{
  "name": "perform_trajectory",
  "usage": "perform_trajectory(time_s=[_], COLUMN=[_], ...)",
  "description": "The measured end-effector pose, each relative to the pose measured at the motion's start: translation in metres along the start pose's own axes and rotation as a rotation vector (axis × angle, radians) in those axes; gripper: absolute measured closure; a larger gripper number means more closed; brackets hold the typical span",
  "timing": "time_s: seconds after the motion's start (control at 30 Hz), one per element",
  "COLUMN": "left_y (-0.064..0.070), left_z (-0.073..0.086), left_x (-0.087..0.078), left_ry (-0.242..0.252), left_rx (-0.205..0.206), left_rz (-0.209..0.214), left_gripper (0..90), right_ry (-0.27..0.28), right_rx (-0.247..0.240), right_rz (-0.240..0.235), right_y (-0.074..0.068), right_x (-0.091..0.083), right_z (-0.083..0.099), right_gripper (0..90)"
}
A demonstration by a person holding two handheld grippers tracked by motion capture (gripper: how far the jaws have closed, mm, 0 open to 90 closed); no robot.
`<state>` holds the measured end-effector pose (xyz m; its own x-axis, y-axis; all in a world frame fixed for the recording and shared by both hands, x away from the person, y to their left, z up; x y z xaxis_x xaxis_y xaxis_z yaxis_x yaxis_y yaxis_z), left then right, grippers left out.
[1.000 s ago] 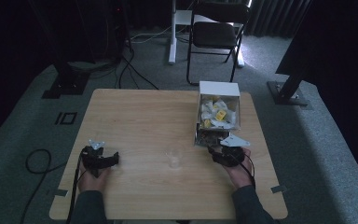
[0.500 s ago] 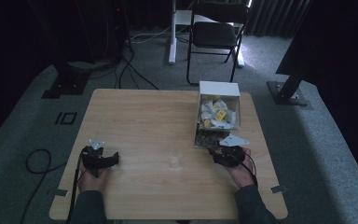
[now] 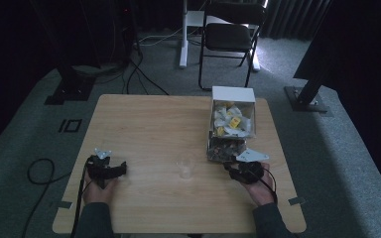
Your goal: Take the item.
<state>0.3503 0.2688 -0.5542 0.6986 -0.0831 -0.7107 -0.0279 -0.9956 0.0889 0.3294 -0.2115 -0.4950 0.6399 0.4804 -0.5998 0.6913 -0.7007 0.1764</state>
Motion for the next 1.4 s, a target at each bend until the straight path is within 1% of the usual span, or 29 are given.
perform_trajectory(time_s=[0.1,0.2,0.3,0.4,0.43,0.53,0.67,0.8,0.9,0.93,1.0,1.07,1.23,1.3,1.4], left_y=[0.000,0.000,0.000,0.000,0.000,0.000,0.000,0.000,0.000,0.000,0.000,0.000,0.000,0.000,0.000], left_z=[0.000,0.000,0.000,0.000,0.000,0.000,0.000,0.000,0.000,0.000,0.000,0.000,0.000,0.000,0.000], left_x=[0.000,0.000,0.000,0.000,0.000,0.000,0.000,0.000,0.000,0.000,0.000,0.000,0.000,0.000,0.000], left_ry=[0.000,0.000,0.000,0.000,0.000,0.000,0.000,0.000,-0.001,-0.001,-0.001,-0.001,0.000,0.000,0.000], left_rx=[0.000,0.000,0.000,0.000,0.000,-0.001,0.000,0.000,0.000,0.000,0.001,0.000,0.000,0.000,0.000], left_rz=[0.000,0.000,0.000,0.000,0.000,0.000,0.000,0.000,0.000,0.000,0.000,0.000,0.000,0.000,0.000], left_gripper=[9.9,9.9,9.9,9.9,9.9,9.9,9.9,9.9,9.9,9.9,9.9,9.9,9.9,9.9,9.9], right_ry=[-0.003,0.031,0.051,0.068,0.075,0.085,0.091,0.083,0.074,0.071,0.077,0.079,0.085,0.092,0.100], right_rx=[-0.009,0.007,0.024,0.037,0.044,0.065,0.095,0.103,0.118,0.124,0.136,0.135,0.131,0.128,0.125], right_rz=[0.008,0.017,0.046,0.079,0.091,0.106,0.106,0.106,0.109,0.113,0.104,0.097,0.082,0.079,0.082], right_y=[-0.002,-0.002,0.001,0.003,0.004,0.007,0.009,0.009,0.010,0.011,0.012,0.011,0.009,0.008,0.007], right_x=[-0.002,-0.005,-0.006,-0.006,-0.006,-0.004,0.000,0.005,0.009,0.009,0.010,0.009,0.009,0.008,0.006], right_z=[0.000,-0.001,-0.005,-0.009,-0.010,-0.012,-0.015,-0.018,-0.018,-0.018,-0.017,-0.016,-0.016,-0.016,-0.016], right_gripper=[56.5,56.1,56.3,63.2,64.0,64.4,62.9,62.1,61.9,62.8,66.5,73.4,85.5,88.3,90.0])
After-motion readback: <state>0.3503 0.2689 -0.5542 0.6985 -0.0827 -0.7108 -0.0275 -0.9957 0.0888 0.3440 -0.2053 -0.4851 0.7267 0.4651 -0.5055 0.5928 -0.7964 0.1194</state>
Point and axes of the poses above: each handheld gripper's, and its own axes: x roughly forward along the jaws, z roughly out of its underside, y roughly to its right, the point moved 1 cm from there along x, roughly forward along the jaws, and after that the axes turned 8 degrees about -x, right-handed, at the moved point
